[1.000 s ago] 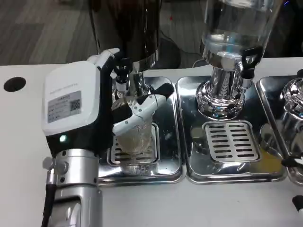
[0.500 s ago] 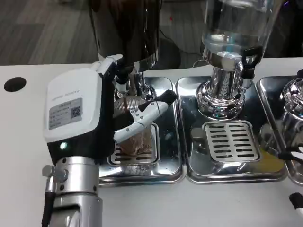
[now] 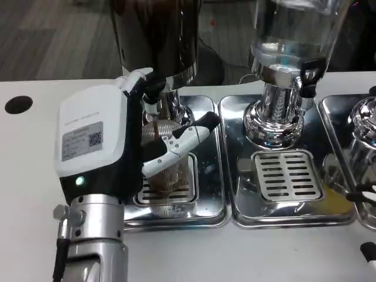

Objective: Grasp the cup under the faucet to collect the drink, then remove the cup.

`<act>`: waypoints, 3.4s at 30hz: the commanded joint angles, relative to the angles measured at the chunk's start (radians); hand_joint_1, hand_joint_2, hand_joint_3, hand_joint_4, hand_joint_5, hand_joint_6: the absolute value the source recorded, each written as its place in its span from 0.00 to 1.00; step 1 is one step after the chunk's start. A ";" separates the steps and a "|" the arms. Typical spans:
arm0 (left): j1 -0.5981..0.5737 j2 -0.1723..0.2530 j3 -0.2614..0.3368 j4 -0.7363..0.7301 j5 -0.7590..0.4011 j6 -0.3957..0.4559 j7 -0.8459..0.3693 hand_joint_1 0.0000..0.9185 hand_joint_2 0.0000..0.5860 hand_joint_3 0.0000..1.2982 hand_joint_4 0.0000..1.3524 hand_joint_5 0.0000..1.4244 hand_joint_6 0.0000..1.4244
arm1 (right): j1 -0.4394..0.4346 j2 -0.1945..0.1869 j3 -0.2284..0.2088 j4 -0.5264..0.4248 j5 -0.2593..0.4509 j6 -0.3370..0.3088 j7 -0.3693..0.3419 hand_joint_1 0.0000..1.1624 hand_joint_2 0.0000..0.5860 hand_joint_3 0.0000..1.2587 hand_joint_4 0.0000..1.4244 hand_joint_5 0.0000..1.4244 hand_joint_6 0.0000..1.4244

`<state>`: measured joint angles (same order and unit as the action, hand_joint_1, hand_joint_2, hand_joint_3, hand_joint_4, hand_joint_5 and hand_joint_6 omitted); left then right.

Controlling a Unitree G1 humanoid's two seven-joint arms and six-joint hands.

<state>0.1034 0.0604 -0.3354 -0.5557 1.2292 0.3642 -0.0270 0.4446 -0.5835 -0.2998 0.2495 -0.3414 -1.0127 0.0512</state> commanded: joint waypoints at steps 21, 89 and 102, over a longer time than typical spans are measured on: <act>0.019 0.000 -0.038 0.038 -0.007 -0.023 -0.015 0.07 0.11 0.30 0.26 0.53 0.64 | 0.010 -0.004 0.013 0.016 0.026 -0.005 -0.002 0.40 0.67 0.18 0.09 0.05 0.00; 0.618 0.173 0.245 -0.195 -0.019 -0.294 0.031 0.00 0.05 0.14 0.06 0.14 0.29 | -0.178 0.067 0.273 -0.213 0.380 0.421 0.361 0.47 0.27 0.13 0.07 0.09 0.05; 0.736 0.164 0.244 -0.181 -0.036 -0.353 0.086 0.00 0.06 0.15 0.06 0.14 0.29 | -0.356 0.166 0.348 -0.199 0.302 0.643 0.329 0.51 0.20 0.07 0.09 0.10 0.07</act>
<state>0.8144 0.2210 -0.0938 -0.7508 1.1900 0.0273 0.0335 0.1192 -0.4414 0.0332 0.0475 -0.0210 -0.4102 0.3981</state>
